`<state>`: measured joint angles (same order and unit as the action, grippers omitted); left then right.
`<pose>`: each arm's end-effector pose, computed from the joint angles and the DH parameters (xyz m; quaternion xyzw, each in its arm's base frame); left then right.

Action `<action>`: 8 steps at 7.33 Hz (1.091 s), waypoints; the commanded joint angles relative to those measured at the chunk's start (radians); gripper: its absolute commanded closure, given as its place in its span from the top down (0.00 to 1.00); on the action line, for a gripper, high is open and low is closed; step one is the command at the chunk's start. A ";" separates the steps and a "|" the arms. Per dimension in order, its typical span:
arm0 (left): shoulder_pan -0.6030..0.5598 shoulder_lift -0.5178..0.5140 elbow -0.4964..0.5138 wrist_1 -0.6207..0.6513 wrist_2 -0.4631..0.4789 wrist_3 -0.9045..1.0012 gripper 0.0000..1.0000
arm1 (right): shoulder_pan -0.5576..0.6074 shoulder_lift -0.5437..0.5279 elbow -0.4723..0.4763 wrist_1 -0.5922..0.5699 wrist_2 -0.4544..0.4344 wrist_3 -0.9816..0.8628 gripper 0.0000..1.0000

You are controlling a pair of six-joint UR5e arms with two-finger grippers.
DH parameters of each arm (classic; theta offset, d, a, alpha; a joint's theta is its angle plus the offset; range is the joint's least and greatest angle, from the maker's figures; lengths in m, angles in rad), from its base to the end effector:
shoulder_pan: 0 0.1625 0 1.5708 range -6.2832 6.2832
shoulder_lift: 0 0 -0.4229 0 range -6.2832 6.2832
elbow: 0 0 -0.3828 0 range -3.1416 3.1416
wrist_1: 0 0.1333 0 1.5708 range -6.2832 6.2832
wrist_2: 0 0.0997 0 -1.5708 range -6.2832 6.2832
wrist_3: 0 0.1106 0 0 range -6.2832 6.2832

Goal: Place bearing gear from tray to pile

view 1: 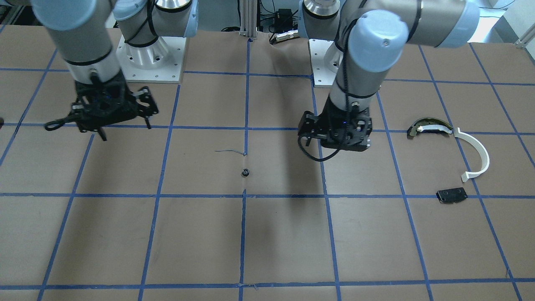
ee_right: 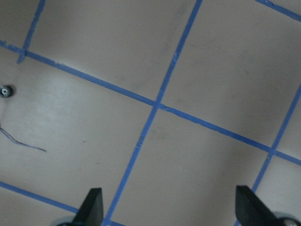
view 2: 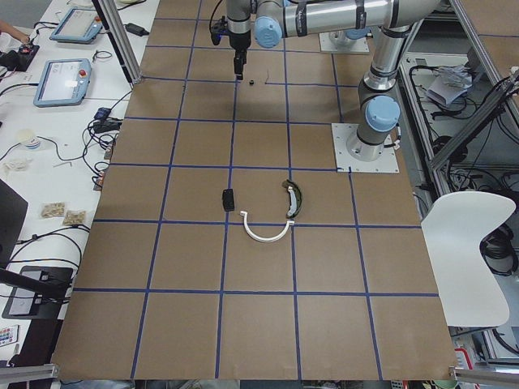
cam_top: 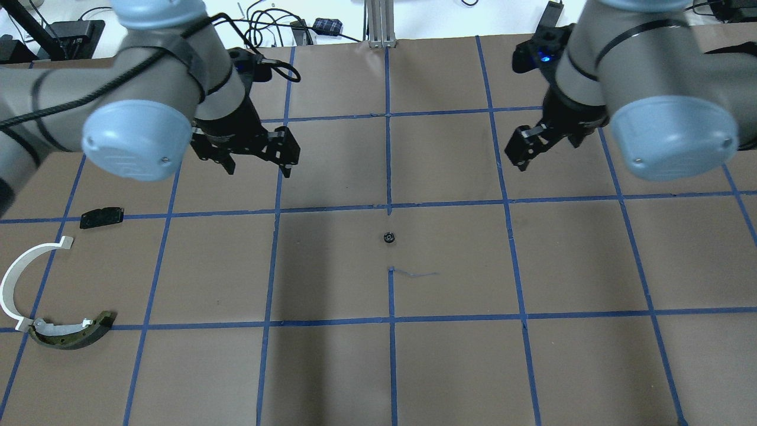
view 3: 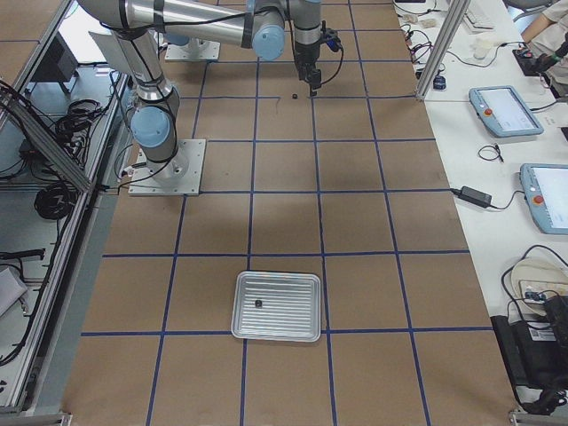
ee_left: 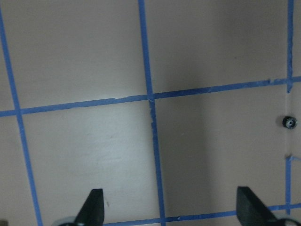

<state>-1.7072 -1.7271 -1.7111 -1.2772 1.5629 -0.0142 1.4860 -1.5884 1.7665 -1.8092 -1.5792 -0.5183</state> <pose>-0.2052 -0.5081 0.3575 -0.0611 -0.9981 -0.0018 0.0038 0.0916 -0.4850 0.4131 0.2148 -0.9762 0.0275 0.0130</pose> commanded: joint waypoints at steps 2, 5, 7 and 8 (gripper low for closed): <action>-0.161 -0.184 -0.021 0.195 -0.027 -0.093 1.00 | -0.357 -0.079 -0.012 0.065 0.059 -0.368 1.00; -0.245 -0.296 -0.021 0.269 -0.029 -0.095 1.00 | -0.782 -0.040 0.004 0.074 0.030 -0.442 1.00; -0.290 -0.331 -0.022 0.280 -0.026 -0.095 1.00 | -0.894 0.135 0.004 -0.115 -0.019 -0.596 1.00; -0.290 -0.339 -0.022 0.279 -0.027 -0.092 1.00 | -0.936 0.222 0.008 -0.219 -0.066 -0.627 1.00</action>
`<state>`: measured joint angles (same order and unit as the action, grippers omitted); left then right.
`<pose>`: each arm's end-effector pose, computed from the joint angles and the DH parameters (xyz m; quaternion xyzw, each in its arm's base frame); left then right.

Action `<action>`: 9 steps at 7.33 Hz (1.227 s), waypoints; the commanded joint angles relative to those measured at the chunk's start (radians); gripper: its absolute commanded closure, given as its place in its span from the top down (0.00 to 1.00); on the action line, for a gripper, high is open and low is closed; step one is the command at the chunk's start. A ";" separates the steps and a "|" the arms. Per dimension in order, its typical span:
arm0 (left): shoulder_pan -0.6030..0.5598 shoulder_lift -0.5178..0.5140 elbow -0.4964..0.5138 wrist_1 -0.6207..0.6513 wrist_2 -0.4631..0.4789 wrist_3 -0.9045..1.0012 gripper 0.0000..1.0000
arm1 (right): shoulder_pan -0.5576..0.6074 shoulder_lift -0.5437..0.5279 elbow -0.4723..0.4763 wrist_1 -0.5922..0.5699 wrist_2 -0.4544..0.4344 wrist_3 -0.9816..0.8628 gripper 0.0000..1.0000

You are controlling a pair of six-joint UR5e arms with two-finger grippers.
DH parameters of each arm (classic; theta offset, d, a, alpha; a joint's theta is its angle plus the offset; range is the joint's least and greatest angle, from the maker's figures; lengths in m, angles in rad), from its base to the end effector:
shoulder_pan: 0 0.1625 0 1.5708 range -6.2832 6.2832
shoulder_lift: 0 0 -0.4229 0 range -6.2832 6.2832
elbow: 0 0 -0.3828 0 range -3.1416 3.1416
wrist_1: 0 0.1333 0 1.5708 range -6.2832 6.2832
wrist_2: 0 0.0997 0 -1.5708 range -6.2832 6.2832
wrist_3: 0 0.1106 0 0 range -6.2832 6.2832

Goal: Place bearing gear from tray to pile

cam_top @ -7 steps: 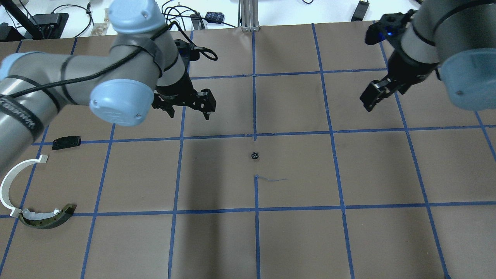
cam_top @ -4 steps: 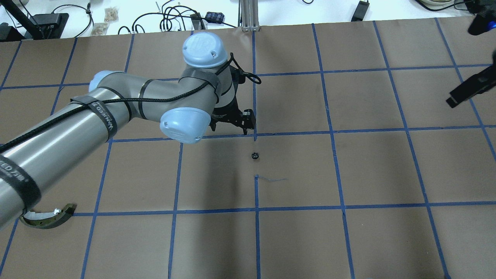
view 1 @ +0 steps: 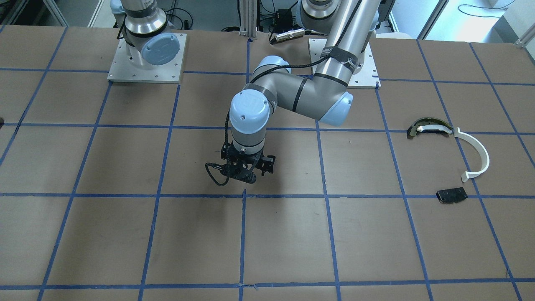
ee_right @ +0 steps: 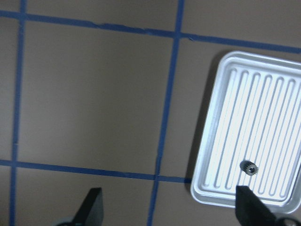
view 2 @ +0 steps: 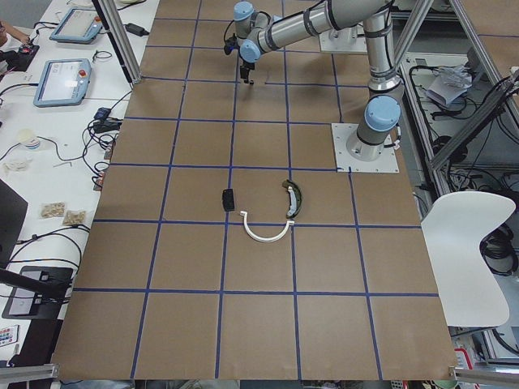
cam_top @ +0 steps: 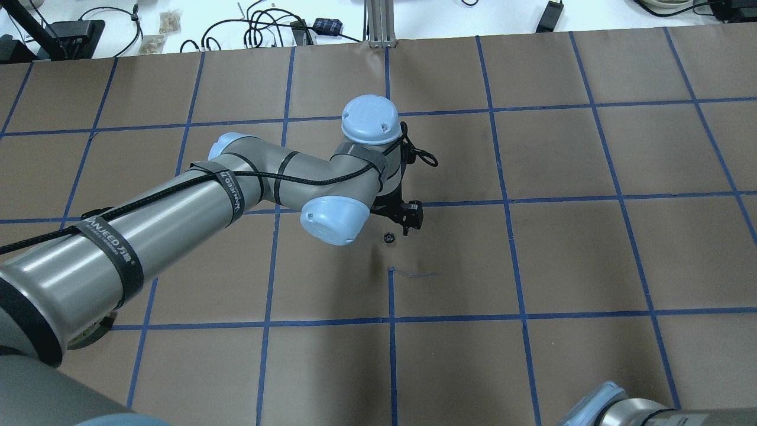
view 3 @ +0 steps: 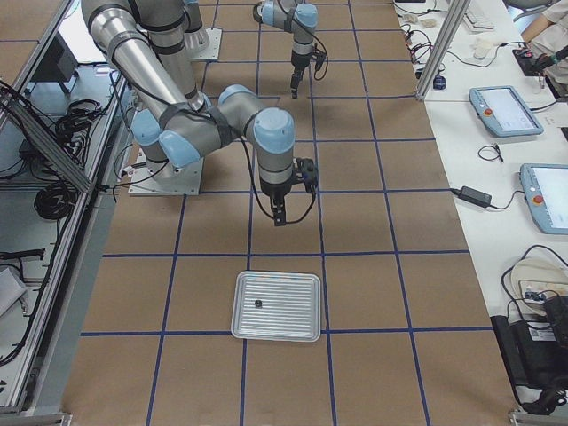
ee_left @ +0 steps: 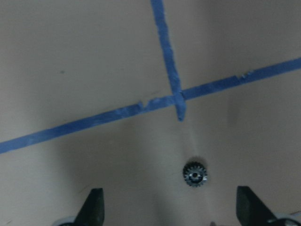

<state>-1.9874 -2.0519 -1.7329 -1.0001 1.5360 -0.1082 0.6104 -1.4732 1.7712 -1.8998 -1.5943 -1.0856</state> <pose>-0.3656 -0.4872 0.1903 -0.1528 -0.9874 -0.0395 0.0074 -0.3432 -0.3996 0.3636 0.0624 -0.9979 -0.0020 0.0194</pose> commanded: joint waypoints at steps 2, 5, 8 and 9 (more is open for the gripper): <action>-0.010 -0.040 0.003 0.006 0.001 0.013 0.98 | -0.139 0.250 0.002 -0.264 -0.038 -0.196 1.00; -0.010 -0.063 0.004 0.012 0.009 0.018 0.90 | -0.205 0.373 0.004 -0.364 -0.039 -0.211 0.97; -0.010 -0.065 0.018 0.014 0.009 0.022 0.49 | -0.207 0.407 0.002 -0.366 -0.042 -0.218 0.84; -0.010 -0.066 0.018 0.014 0.009 0.022 0.25 | -0.207 0.407 -0.001 -0.366 -0.045 -0.237 0.68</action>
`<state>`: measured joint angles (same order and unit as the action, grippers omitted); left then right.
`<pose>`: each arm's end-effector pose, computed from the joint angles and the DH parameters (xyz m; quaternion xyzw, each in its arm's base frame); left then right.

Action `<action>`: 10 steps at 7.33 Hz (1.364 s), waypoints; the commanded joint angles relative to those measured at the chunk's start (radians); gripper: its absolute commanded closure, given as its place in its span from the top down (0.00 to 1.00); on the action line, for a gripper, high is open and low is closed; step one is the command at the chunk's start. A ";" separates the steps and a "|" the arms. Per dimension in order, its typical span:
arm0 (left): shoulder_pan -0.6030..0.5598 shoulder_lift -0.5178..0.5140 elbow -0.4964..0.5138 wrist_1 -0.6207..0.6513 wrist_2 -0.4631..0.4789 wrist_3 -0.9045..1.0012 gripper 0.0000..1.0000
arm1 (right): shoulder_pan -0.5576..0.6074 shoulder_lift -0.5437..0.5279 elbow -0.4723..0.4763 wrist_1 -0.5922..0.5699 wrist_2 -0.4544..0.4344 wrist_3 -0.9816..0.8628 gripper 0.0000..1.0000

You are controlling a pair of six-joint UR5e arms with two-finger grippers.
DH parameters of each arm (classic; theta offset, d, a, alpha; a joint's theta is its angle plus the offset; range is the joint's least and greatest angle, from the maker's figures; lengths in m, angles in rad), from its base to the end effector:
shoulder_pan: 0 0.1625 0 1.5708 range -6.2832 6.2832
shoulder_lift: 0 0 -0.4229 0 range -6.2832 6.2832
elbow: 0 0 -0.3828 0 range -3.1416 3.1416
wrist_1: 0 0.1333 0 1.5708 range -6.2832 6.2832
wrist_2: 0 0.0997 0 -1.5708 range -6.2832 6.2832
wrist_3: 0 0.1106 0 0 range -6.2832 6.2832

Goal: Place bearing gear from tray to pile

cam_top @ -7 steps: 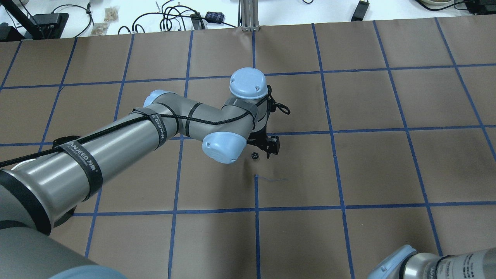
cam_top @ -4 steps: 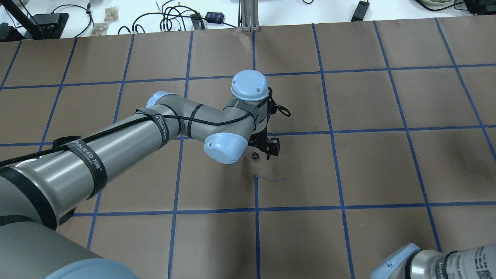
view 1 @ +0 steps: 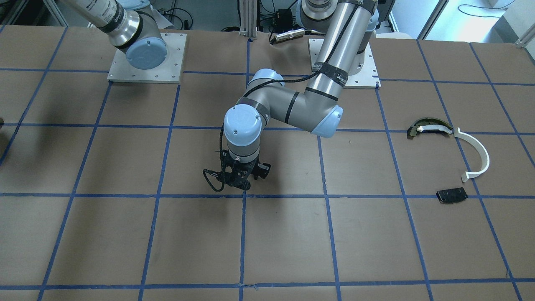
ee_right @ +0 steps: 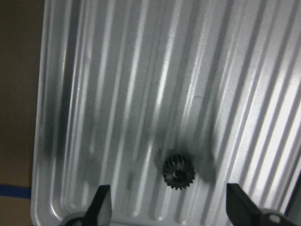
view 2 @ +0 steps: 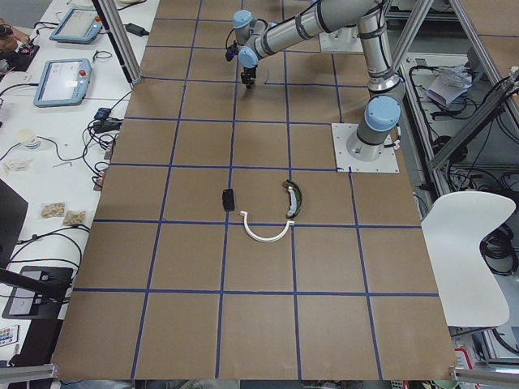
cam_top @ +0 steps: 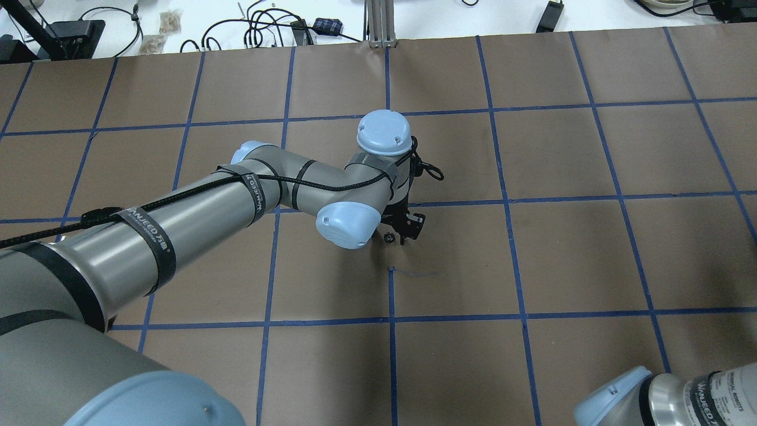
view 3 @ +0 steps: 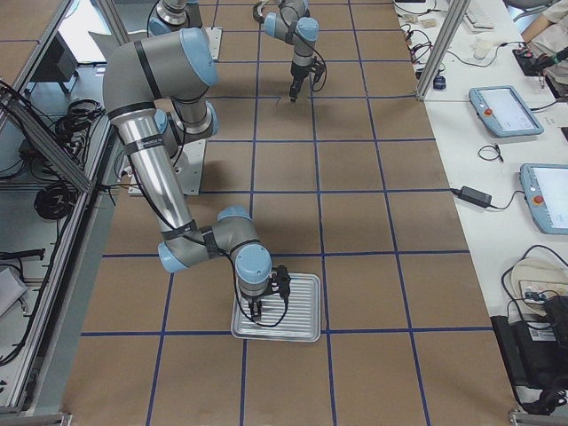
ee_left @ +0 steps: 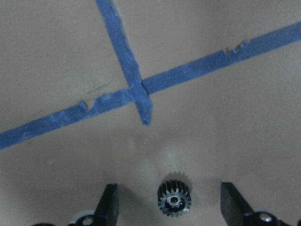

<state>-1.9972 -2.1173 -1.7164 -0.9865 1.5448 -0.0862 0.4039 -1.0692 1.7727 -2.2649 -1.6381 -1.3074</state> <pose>-0.3729 -0.4915 0.1589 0.1683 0.9842 0.0554 0.0011 -0.4967 -0.3491 0.1744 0.0703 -0.9969 -0.0333 0.0066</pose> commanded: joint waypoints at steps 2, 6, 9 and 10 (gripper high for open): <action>0.000 -0.001 0.000 0.000 -0.003 0.003 0.00 | 0.000 0.003 -0.004 0.001 0.000 -0.032 0.38; 0.156 0.083 0.058 -0.082 0.009 0.062 0.00 | 0.000 0.002 -0.006 0.001 -0.003 -0.032 0.28; 0.467 0.157 0.066 -0.136 0.017 0.145 0.00 | 0.016 -0.125 -0.024 0.123 0.004 -0.014 0.26; 0.521 0.178 0.063 -0.196 0.116 0.157 0.00 | 0.057 -0.208 -0.024 0.199 0.004 0.002 0.26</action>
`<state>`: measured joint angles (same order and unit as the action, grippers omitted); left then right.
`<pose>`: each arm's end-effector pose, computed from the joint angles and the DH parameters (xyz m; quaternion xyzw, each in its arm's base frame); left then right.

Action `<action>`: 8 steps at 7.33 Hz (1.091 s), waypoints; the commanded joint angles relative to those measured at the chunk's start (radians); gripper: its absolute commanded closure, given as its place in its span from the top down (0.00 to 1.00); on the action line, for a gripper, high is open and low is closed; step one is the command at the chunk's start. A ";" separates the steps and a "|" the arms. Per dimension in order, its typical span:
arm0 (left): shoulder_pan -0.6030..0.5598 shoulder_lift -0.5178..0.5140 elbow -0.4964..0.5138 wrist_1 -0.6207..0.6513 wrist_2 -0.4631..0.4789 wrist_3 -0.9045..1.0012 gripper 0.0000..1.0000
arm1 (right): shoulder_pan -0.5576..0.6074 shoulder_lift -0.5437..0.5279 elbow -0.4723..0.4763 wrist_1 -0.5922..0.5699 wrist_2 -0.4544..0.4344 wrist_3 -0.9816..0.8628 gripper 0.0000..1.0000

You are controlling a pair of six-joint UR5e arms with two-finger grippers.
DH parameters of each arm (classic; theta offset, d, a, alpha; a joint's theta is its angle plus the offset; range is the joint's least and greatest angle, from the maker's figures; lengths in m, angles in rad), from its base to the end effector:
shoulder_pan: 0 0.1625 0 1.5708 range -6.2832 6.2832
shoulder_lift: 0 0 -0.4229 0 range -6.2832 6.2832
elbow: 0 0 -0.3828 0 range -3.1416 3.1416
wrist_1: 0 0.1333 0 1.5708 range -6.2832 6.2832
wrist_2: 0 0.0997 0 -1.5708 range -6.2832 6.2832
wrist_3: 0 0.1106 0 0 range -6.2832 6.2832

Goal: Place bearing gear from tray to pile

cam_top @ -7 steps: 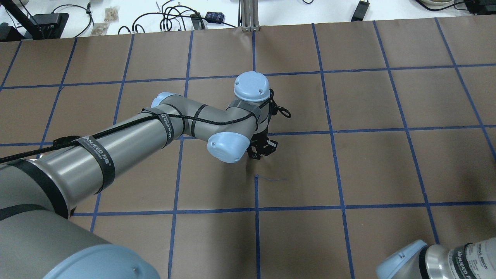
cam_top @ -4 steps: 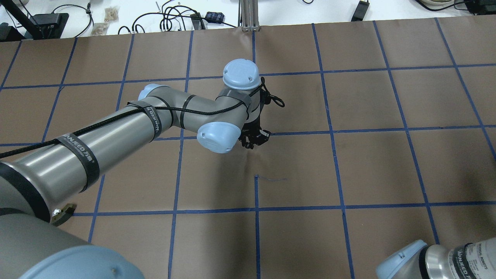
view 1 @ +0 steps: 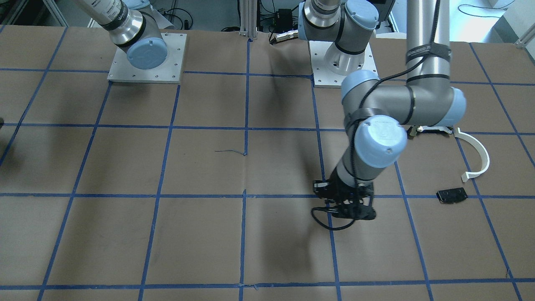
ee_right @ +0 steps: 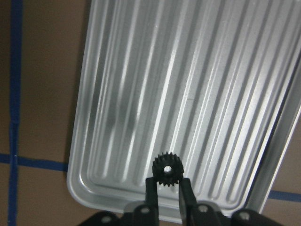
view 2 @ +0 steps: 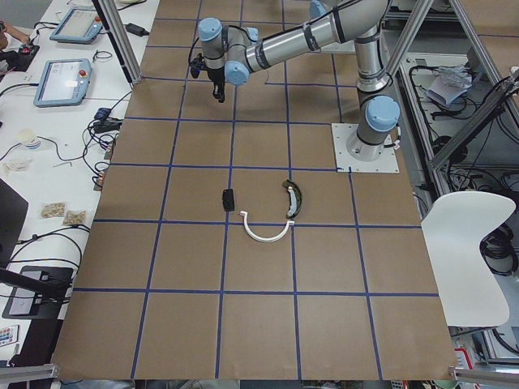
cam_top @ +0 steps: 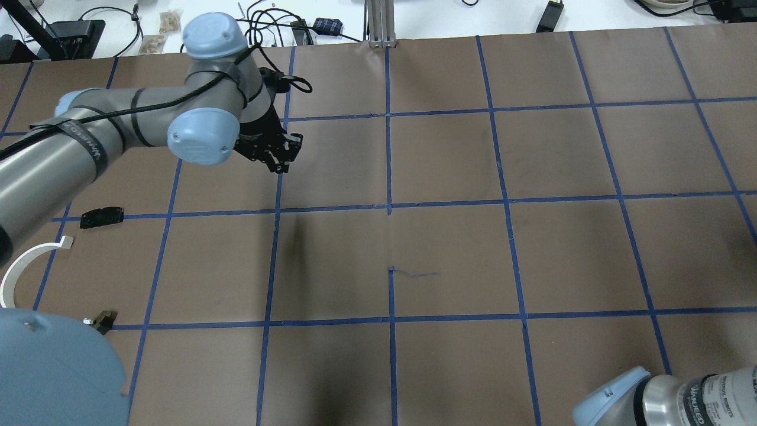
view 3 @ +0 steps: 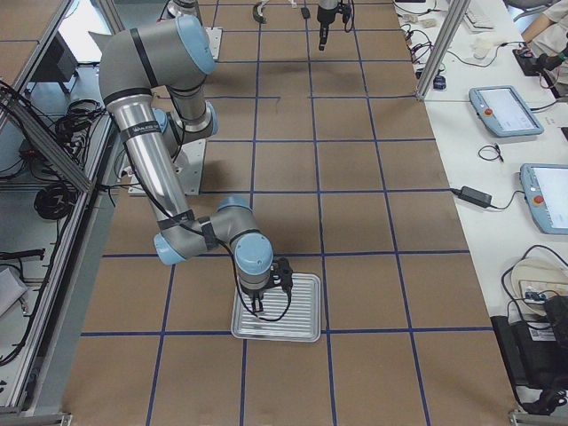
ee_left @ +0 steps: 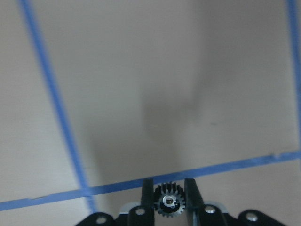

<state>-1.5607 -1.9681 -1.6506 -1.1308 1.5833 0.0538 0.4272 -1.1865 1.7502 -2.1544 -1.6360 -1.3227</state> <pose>-0.1259 -0.6005 0.2625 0.0220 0.9996 0.0187 0.0057 -0.4793 -0.3567 0.2417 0.0891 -0.9954 -0.0275 0.0202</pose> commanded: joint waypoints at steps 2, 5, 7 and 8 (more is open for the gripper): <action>0.286 0.038 -0.012 -0.053 0.116 0.226 0.00 | 0.160 -0.291 -0.011 0.245 0.051 0.020 0.26; 0.619 0.035 -0.072 -0.043 0.116 0.580 0.00 | 0.510 -0.516 -0.024 0.444 0.058 0.374 0.26; 0.738 0.012 -0.135 0.035 0.116 0.653 0.00 | 0.756 -0.515 -0.084 0.525 0.064 0.730 0.28; 0.751 0.012 -0.142 0.029 0.116 0.664 0.00 | 0.892 -0.509 -0.087 0.527 0.065 0.917 0.28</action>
<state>-0.8509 -1.9517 -1.7715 -1.1142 1.6992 0.6872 1.1505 -1.6974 1.6805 -1.6515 -1.5740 -0.6434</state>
